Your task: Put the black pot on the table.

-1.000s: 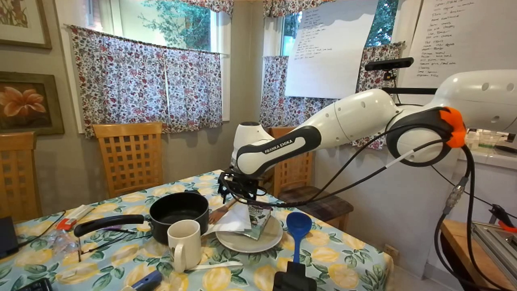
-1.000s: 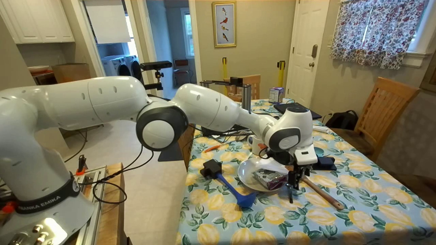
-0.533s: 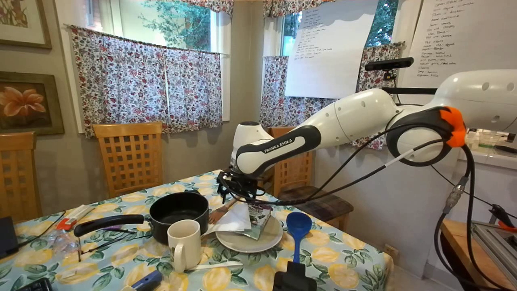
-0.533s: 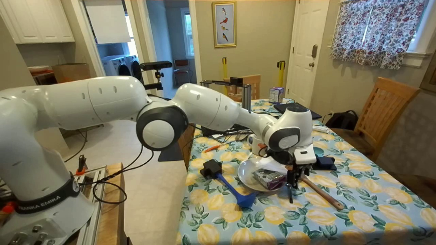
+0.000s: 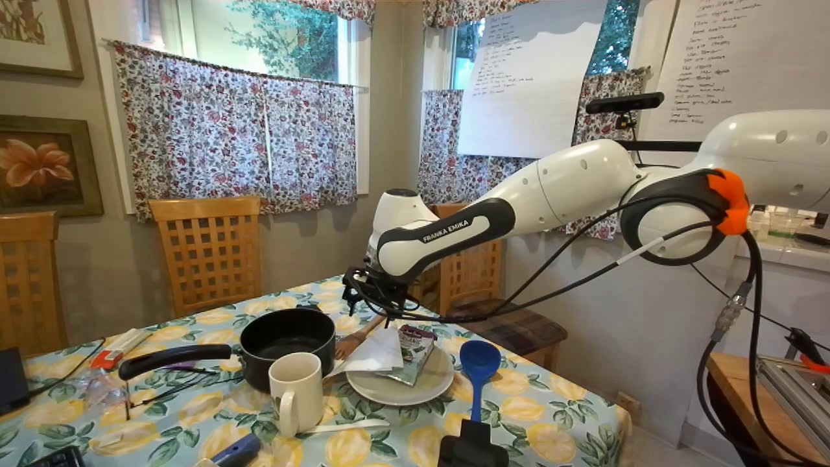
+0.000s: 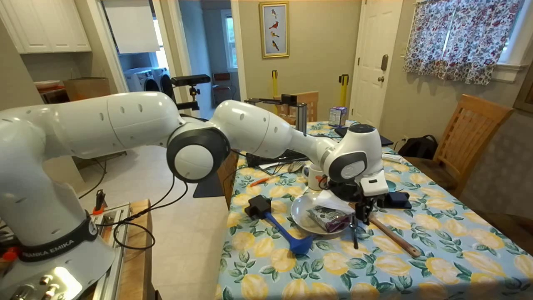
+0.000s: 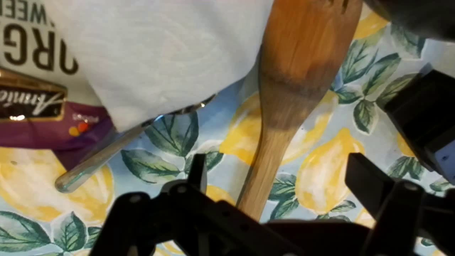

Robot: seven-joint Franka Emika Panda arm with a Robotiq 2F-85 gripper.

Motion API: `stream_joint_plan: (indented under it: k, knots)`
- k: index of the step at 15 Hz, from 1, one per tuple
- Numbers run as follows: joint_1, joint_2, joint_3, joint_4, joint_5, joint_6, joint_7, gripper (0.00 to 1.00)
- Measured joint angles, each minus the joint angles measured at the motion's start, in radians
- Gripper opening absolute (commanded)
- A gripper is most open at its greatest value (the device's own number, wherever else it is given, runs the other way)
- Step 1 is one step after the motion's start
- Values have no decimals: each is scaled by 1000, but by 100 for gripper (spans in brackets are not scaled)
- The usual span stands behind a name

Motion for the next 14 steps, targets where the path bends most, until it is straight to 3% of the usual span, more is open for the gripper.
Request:
stream_joint_plan:
  k: [11, 14]
  knots:
    - [-6, -1, 5, 12, 0, -29, -8, 100]
    - [-1, -2, 5, 15, 0, -97, 5, 100]
